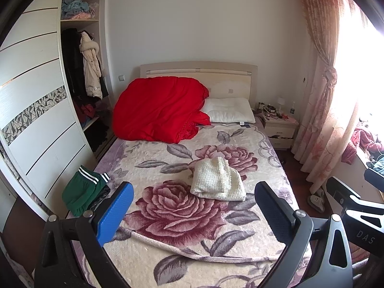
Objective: Fold large clothes
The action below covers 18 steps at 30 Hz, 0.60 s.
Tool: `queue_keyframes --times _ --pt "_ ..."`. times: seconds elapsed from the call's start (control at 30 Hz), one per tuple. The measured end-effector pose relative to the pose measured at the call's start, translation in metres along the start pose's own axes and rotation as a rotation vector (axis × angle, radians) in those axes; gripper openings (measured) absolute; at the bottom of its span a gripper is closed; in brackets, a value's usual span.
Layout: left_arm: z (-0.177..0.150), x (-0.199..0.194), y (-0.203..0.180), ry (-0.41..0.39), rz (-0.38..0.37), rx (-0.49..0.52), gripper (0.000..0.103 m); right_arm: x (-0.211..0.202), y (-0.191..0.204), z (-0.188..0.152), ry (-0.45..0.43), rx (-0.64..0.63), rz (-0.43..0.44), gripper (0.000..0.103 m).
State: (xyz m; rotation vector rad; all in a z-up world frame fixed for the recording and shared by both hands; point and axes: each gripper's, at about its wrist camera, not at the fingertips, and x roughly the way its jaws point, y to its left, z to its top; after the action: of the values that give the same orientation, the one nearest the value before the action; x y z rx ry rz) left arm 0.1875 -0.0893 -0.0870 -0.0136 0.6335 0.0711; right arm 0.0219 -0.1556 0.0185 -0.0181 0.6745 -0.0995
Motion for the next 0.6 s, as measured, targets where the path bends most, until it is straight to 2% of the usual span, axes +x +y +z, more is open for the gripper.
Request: queue_keyframes --times 0.27,0.6 --pt "-0.001 -0.002 -0.001 0.001 0.004 -0.001 0.103 0.0 0.0 -0.003 -0.002 0.002 0.001 0.103" --pt "-0.001 -0.006 0.0 -0.001 0.012 -0.004 0.103 -0.001 0.007 0.012 -0.015 0.003 0.001 0.103"
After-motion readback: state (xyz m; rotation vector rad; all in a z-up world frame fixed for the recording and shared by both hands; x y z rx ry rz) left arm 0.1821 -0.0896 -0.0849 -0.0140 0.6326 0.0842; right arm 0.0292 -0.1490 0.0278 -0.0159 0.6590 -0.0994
